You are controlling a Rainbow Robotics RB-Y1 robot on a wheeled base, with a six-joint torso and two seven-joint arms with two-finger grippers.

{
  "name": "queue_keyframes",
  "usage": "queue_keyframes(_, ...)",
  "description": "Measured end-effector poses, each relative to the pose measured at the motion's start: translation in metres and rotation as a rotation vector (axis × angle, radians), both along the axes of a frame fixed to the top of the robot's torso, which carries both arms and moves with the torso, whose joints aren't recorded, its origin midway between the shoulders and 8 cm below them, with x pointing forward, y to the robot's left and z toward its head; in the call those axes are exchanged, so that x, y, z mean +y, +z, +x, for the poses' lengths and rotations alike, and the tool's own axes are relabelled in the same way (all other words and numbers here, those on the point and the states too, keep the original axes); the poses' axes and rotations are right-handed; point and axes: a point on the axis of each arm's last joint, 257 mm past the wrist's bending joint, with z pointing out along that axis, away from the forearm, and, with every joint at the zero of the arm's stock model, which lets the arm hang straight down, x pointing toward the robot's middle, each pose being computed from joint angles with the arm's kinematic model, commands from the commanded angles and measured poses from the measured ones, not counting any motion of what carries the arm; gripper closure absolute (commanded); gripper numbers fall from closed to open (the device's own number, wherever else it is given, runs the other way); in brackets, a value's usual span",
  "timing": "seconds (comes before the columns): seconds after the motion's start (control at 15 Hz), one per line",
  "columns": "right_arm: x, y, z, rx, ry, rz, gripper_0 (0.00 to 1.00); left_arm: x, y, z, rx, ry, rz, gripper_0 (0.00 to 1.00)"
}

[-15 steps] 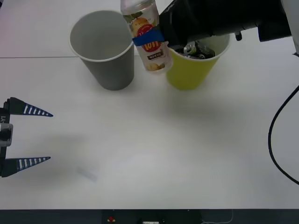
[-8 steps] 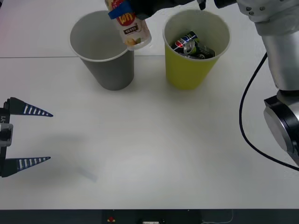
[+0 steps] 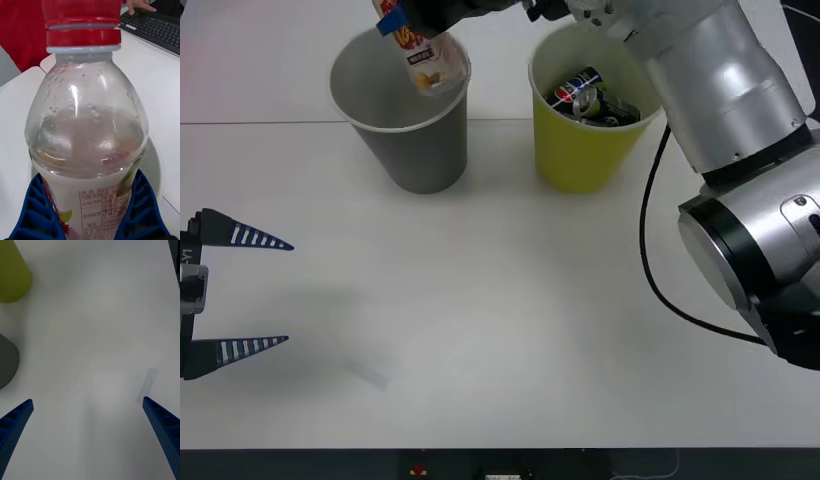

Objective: Put the can into the green bin and the plastic bottle into the gray bin

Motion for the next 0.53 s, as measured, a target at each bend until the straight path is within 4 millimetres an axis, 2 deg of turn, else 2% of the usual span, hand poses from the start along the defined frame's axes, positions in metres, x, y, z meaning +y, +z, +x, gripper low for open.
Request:
queue_keyframes(0.2,0.011,-0.009,0.013,-0.037,-0.019,0.015,1.00,0.000,0.000,0.000,0.000,0.000,0.000,0.00)
queue_keyframes(0.33,0.014,-0.011,0.013,-0.046,-0.015,0.013,1.00,0.000,0.000,0.000,0.000,0.000,0.000,0.00)
queue_keyframes(0.4,0.015,-0.011,0.013,-0.045,-0.014,0.013,0.94,0.000,0.000,0.000,0.000,0.000,0.000,0.00)
queue_keyframes(0.47,0.015,-0.011,0.013,-0.046,-0.012,0.016,0.59,0.000,0.000,0.000,0.000,0.000,0.000,0.00)
queue_keyframes(0.53,0.015,-0.010,0.013,-0.047,-0.012,0.019,0.35,0.000,0.000,0.000,0.000,0.000,0.000,0.00)
